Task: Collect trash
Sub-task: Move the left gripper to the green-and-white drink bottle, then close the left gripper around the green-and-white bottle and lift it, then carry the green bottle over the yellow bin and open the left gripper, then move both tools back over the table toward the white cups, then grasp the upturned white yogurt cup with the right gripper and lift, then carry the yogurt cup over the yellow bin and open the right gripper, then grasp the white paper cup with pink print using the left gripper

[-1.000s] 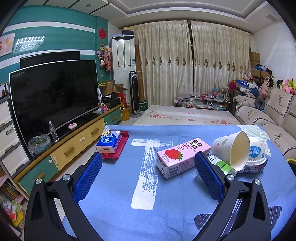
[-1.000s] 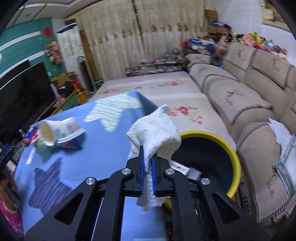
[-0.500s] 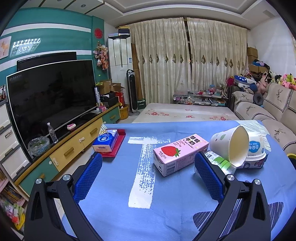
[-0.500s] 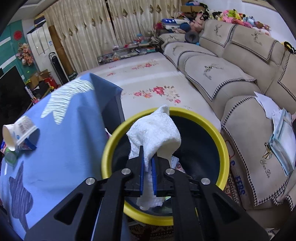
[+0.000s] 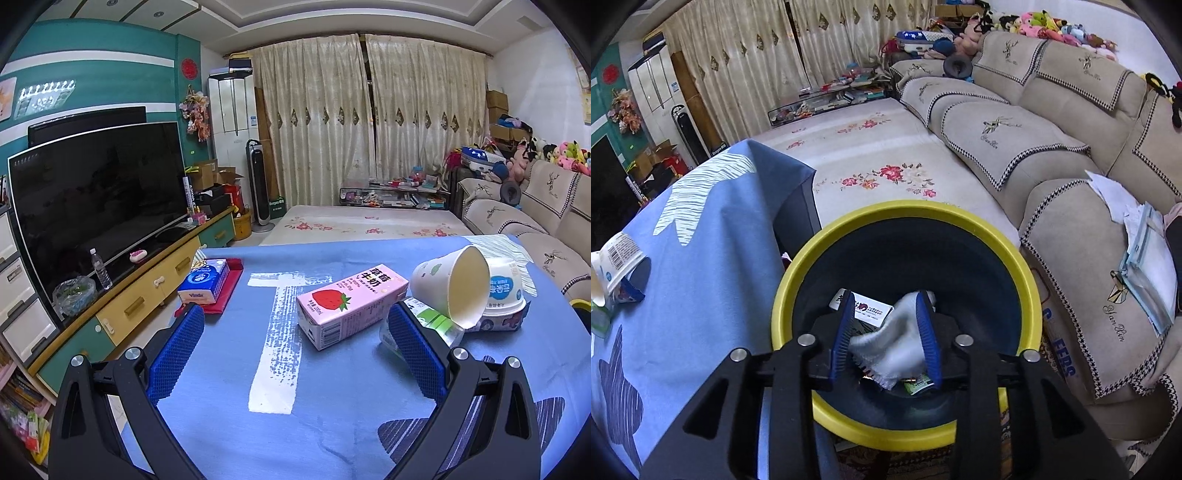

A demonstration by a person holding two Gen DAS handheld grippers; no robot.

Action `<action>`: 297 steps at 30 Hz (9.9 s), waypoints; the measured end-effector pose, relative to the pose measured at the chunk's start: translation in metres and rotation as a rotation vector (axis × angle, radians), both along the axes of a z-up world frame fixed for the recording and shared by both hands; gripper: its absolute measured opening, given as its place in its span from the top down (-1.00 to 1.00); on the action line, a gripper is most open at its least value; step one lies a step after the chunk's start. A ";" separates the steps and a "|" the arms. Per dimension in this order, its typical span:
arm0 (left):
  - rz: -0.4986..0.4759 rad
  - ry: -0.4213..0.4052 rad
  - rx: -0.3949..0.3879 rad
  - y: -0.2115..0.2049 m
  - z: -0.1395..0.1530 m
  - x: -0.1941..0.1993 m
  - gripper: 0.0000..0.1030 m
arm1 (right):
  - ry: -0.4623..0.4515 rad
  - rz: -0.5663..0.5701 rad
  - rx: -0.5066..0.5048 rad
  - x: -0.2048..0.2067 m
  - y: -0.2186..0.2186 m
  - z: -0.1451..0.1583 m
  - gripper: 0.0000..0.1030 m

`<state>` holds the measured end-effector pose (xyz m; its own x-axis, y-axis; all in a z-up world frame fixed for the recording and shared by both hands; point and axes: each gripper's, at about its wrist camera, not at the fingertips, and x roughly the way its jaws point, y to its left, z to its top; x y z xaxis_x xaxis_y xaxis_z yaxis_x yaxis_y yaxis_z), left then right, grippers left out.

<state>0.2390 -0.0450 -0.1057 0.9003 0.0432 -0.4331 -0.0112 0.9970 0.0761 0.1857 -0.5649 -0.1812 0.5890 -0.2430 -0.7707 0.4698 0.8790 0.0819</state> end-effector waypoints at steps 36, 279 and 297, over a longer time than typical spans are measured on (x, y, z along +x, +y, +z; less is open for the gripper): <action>-0.128 0.359 -0.020 -0.081 -0.037 0.060 -0.91 | -0.090 0.120 0.092 0.000 0.025 0.009 0.16; -0.230 0.135 -0.170 -0.022 -0.022 0.035 -0.90 | -0.135 -0.082 0.053 -0.013 -0.006 0.014 -0.65; -0.291 0.276 -0.080 -0.080 -0.022 0.103 -0.52 | -0.247 0.070 0.054 -0.023 0.046 0.051 -0.65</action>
